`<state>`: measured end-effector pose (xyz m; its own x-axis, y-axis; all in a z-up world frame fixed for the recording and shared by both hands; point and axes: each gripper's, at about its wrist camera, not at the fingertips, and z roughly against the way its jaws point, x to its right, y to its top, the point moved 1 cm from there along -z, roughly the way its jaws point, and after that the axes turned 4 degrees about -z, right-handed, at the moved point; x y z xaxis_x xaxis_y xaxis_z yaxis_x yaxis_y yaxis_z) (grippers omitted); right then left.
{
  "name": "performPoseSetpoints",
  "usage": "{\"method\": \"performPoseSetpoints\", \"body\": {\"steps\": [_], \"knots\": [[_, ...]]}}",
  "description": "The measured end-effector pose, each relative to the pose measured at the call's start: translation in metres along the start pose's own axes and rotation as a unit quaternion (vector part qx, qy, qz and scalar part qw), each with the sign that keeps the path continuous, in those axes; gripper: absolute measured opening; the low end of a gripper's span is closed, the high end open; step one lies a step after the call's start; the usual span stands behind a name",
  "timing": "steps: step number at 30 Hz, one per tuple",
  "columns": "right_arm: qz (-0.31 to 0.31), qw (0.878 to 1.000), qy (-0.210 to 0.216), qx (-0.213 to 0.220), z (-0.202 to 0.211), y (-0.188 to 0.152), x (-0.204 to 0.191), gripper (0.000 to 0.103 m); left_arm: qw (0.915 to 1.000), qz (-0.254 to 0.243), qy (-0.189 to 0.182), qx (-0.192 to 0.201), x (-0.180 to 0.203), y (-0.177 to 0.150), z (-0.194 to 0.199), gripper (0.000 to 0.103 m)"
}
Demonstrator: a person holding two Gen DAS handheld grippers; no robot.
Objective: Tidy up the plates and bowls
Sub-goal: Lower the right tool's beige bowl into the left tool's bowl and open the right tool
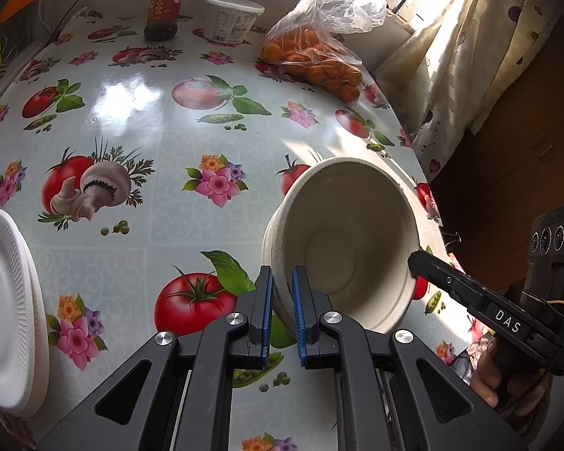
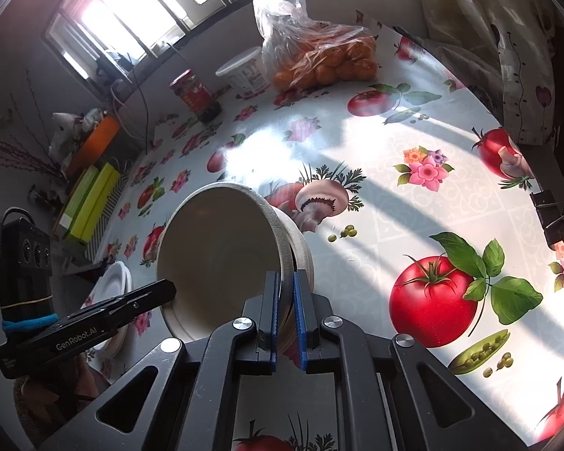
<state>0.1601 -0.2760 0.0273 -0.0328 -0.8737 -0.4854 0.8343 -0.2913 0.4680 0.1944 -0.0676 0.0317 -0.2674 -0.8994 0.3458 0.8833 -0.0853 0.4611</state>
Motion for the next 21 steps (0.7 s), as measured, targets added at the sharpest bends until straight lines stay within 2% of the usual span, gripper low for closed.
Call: {"method": "performPoseSetpoints", "body": {"steps": [12, 16, 18, 21], "knots": [[0.026, 0.999, -0.033, 0.011, 0.002, -0.003, -0.011, 0.010, 1.0000, -0.001, 0.002, -0.002, 0.000, 0.000, -0.003, 0.010], [0.046, 0.997, -0.056, 0.021, 0.004, -0.004, -0.017, 0.010, 1.0000, -0.002, 0.002, -0.003, 0.001, 0.000, -0.003, 0.010], [0.050, 0.997, -0.056, 0.022, 0.004, -0.004, -0.019, 0.014, 1.0000, -0.002, 0.002, -0.003, 0.001, 0.000, -0.004, 0.010], [0.052, 0.997, -0.060, 0.023, 0.004, -0.004, -0.019, 0.015, 1.0000, -0.002, 0.000, -0.003, 0.001, 0.000, -0.003, 0.010]]}}
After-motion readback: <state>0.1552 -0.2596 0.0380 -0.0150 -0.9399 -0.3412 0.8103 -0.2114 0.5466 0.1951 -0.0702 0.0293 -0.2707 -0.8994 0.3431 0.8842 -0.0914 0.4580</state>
